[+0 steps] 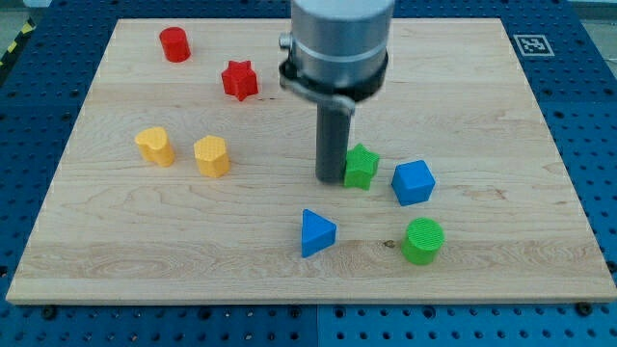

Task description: Push the green star horizontally right to the red circle

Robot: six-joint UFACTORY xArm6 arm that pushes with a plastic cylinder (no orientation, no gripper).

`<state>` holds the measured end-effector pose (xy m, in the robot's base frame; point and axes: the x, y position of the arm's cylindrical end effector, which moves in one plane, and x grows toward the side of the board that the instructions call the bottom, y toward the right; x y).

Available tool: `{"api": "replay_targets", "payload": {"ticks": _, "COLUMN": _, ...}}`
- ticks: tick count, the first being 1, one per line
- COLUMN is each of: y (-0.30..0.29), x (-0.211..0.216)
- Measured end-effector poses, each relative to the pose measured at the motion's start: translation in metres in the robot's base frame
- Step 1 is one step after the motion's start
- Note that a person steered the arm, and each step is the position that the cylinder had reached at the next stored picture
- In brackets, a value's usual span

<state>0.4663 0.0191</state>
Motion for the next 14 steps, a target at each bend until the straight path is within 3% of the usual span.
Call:
{"api": "replay_targets", "payload": {"ticks": 1, "y": -0.002, "x": -0.024}}
{"api": "replay_targets", "payload": {"ticks": 3, "y": -0.022, "x": 0.037}}
{"api": "replay_targets", "payload": {"ticks": 4, "y": 0.004, "x": 0.050}}
{"api": "replay_targets", "payload": {"ticks": 6, "y": 0.049, "x": -0.060}}
{"api": "replay_targets", "payload": {"ticks": 8, "y": 0.053, "x": -0.049}}
{"api": "replay_targets", "payload": {"ticks": 9, "y": 0.084, "x": -0.055}}
{"api": "replay_targets", "payload": {"ticks": 10, "y": 0.094, "x": -0.096}}
{"api": "replay_targets", "payload": {"ticks": 11, "y": 0.095, "x": -0.083}}
{"api": "replay_targets", "payload": {"ticks": 12, "y": 0.112, "x": -0.045}}
{"api": "replay_targets", "payload": {"ticks": 13, "y": 0.106, "x": -0.081}}
{"api": "replay_targets", "payload": {"ticks": 14, "y": 0.086, "x": -0.145}}
